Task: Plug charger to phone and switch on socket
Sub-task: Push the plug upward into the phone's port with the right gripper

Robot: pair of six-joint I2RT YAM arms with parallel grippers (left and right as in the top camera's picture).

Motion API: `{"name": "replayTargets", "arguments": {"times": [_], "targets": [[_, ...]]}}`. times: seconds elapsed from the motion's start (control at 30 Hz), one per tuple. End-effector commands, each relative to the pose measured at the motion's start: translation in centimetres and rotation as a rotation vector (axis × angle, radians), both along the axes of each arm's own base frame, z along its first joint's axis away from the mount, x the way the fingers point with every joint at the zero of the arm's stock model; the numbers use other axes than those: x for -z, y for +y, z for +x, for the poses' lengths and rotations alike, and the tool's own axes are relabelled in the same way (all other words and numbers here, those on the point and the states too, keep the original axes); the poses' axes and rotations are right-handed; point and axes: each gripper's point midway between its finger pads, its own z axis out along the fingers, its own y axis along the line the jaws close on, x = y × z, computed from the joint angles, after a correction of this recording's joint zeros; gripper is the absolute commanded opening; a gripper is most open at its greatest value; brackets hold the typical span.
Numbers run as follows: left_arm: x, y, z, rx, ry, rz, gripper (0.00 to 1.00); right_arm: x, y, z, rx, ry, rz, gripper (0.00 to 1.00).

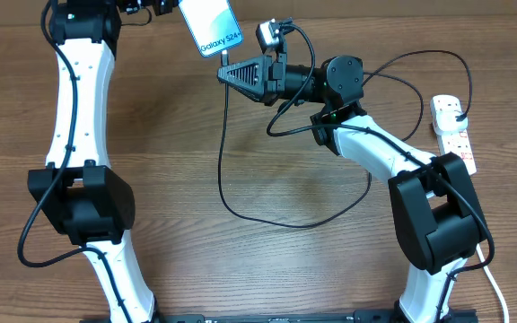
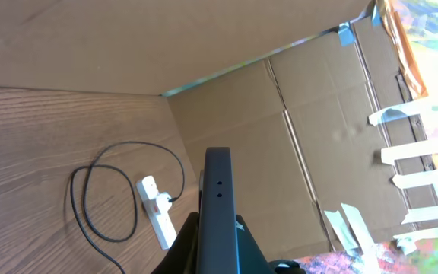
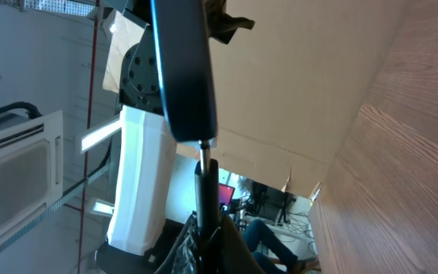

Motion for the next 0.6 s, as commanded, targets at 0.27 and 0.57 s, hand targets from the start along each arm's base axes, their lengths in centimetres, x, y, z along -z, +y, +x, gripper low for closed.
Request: {"name": "replayTargets", "arguments": {"times": [0.27,0.57], "targets": [[-1.1,-1.4,-2.6,0.152,-0.053,-0.019,0.04,-0.6,0.1,0.1,0.003,-0.016,0.01,0.04],[-1.4,-1.6,-4.1,0.241,-0.08,-0.033,0.04,-0.5,0.1,-0.1,-0.005,-0.023,0.006,0.04]]}}
